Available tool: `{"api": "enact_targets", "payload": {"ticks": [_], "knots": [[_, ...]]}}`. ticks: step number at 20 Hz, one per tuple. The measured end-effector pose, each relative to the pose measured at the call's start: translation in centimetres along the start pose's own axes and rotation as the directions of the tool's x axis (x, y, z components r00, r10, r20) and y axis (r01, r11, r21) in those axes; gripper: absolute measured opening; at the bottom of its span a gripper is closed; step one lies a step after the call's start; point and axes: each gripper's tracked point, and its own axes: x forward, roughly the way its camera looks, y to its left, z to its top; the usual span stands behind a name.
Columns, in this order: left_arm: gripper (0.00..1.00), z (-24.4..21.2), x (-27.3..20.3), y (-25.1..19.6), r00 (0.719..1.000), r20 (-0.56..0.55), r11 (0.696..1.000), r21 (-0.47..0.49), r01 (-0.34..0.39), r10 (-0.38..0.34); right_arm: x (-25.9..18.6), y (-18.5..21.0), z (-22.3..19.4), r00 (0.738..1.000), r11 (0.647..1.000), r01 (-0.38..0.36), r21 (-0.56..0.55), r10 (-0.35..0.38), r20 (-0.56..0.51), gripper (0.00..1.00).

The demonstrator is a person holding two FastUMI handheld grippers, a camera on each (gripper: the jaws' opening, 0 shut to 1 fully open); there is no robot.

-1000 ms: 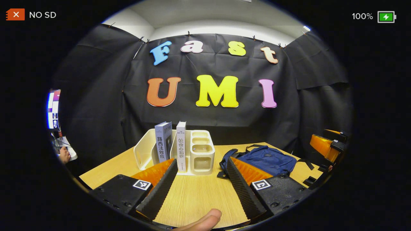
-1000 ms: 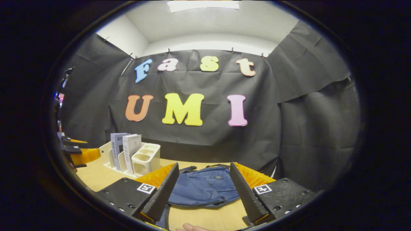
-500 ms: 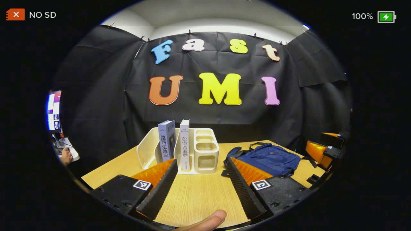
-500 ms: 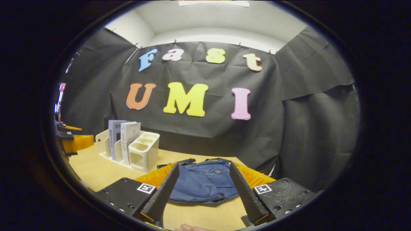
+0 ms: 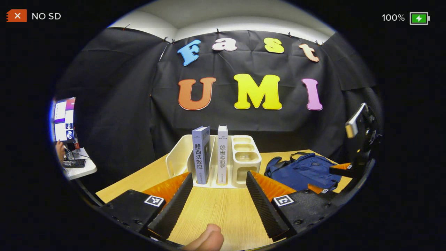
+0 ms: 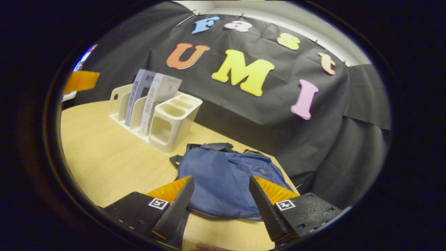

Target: Open the schoolbag, grab two books from the bookshelf and put them into the schoolbag.

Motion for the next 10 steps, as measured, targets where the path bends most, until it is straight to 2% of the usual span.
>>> {"api": "enact_targets", "payload": {"ticks": [2, 3, 4, 5, 7, 8, 9, 10], "knots": [[0.98, 0.6, 0.0, 0.4, 1.0, 0.028, 1.0, 0.012, 0.003, -0.004, 1.5, 1.8, -0.1, 1.0, 0.997, -0.002, -0.074, 0.0, -0.024, 0.98], [0.98, 0.7, -0.1, 0.6, 0.999, 0.034, 1.0, 0.01, 0.003, -0.003, 2.6, 2.7, -0.5, 0.999, 0.995, 0.0, -0.104, -0.005, -0.049, 0.95], [0.98, 0.8, -0.1, 0.9, 0.999, 0.037, 1.0, 0.004, 0.006, -0.007, 3.3, 3.5, -1.1, 0.997, 0.991, -0.007, -0.135, -0.004, -0.079, 0.98], [0.98, 0.9, -0.2, 1.1, 0.999, 0.035, 1.0, -0.005, 0.008, -0.008, 4.1, 4.1, -1.7, 0.994, 0.985, -0.012, -0.173, -0.007, -0.11, 0.95], [0.98, 1.0, -0.2, 1.7, 0.999, 0.035, 1.0, -0.023, 0.0, 0.001, 5.3, 4.7, -2.7, 0.987, 0.969, -0.009, -0.247, -0.031, -0.158, 0.95], [0.98, 0.9, -0.2, 2.1, 0.999, 0.032, 1.0, -0.028, -0.007, 0.008, 5.7, 4.7, -2.9, 0.984, 0.961, 0.0, -0.276, -0.049, -0.17, 0.99], [0.98, 0.8, 0.0, 2.3, 1.0, 0.029, 1.0, -0.029, -0.011, 0.012, 6.0, 4.6, -3.0, 0.981, 0.949, 0.016, -0.313, -0.075, -0.178, 0.94], [0.98, 0.7, 0.0, 2.4, 1.0, 0.026, 1.0, -0.029, -0.01, 0.01, 6.4, 4.2, -2.9, 0.978, 0.938, 0.047, -0.345, -0.113, -0.176, 0.94]]}}
